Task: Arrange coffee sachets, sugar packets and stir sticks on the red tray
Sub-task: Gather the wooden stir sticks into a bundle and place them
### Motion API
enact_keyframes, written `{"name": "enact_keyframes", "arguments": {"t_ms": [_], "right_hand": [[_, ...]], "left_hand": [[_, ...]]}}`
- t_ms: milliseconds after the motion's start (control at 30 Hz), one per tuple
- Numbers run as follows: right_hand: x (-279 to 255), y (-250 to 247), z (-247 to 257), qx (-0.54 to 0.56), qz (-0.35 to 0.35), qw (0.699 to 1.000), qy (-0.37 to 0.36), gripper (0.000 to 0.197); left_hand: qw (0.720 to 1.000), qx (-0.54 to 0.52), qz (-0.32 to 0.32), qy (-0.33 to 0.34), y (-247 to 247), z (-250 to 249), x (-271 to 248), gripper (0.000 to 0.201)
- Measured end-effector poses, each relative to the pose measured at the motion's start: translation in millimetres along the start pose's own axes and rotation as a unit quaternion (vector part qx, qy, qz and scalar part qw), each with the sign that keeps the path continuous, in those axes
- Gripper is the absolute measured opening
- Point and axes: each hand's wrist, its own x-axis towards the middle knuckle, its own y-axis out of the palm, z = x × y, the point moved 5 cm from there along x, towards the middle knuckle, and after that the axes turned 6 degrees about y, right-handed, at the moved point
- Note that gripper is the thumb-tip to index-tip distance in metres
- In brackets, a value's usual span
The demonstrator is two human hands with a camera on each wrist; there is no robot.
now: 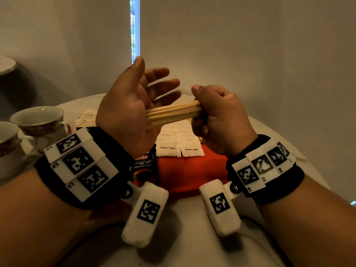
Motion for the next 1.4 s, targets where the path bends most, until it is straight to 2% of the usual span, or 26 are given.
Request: {"name": "enact_keyframes", "arguments": {"t_ms": [67,167,267,333,400,433,500,600,700,767,867,967,1033,1100,1200,1267,1333,1400], "right_hand": [[0.1,-4.4,4.5,-0.020,-0.009,1.000,-0.017,0.025],[0.5,-14.9,13.0,-0.081,-0.054,0.993,-0.064,0.029],[0.1,-19.4,14.4,-0.099,-0.103,0.985,-0.095,0.030],[-2.5,-15.2,12.8,-0.135,-0.117,0.977,-0.121,0.031],[-5.8,-8.2,11.7,-0.164,-0.110,0.970,-0.138,0.031],[-6.2,-5.7,11.0,-0.172,-0.099,0.970,-0.137,0.031],[-6.4,-2.0,11.4,-0.170,-0.061,0.976,-0.118,0.031],[-5.8,2.6,12.9,-0.142,0.017,0.986,-0.082,0.033],[-6.4,7.1,12.3,-0.036,0.151,0.988,0.012,0.031],[-8.8,5.5,11.8,0.043,0.246,0.962,0.113,0.051],[-5.1,-4.5,2.4,0.099,0.323,0.911,0.236,0.080],[-9.3,2.3,-8.8,0.155,0.409,0.851,0.289,0.069],[-19.4,7.9,-12.8,0.148,0.432,0.840,0.293,0.053],[-28.6,8.7,-10.3,0.122,0.430,0.844,0.295,0.043],[-31.7,1.0,2.4,0.035,0.380,0.877,0.293,0.041],[-26.5,-7.3,14.4,-0.046,0.321,0.900,0.290,0.041],[-13.5,-19.1,25.2,-0.144,0.237,0.918,0.282,0.035],[6.9,-36.1,28.6,-0.288,0.142,0.907,0.273,0.024]], "left_hand": [[0.999,0.048,0.012,-0.017,-1.5,1.0,-1.2,0.045],[0.979,0.196,0.045,-0.035,-6.6,3.0,1.0,0.027],[0.976,0.200,0.046,-0.076,-7.3,6.9,2.5,0.033],[0.973,0.225,0.019,-0.053,-8.8,5.6,3.1,0.042],[0.963,0.270,-0.004,-0.002,-11.9,3.6,5.6,0.050],[0.960,0.279,-0.018,0.015,-14.0,2.0,6.2,0.048],[0.960,0.272,-0.059,0.009,-21.0,0.2,9.9,0.034],[0.959,0.269,-0.085,0.009,-25.3,-5.2,15.5,0.027],[0.964,0.253,-0.084,0.007,-28.9,-10.4,17.9,0.026],[0.962,0.265,-0.065,0.007,-30.7,-11.0,19.5,0.027],[0.957,0.288,-0.017,0.020,-30.1,-15.2,20.5,0.029],[0.923,0.378,0.036,0.061,-26.0,-23.3,19.6,0.035],[0.900,0.425,0.067,0.075,-22.4,-25.7,18.2,0.036],[0.895,0.429,0.094,0.076,-19.4,-22.2,17.6,0.038],[0.912,0.394,0.108,0.046,-16.5,-12.8,15.5,0.038],[0.928,0.360,0.091,0.012,-15.9,-9.8,14.3,0.039],[0.939,0.338,0.056,-0.016,-19.4,-9.5,16.1,0.048],[0.952,0.304,0.010,-0.026,-24.9,-11.8,19.7,0.055]]}}
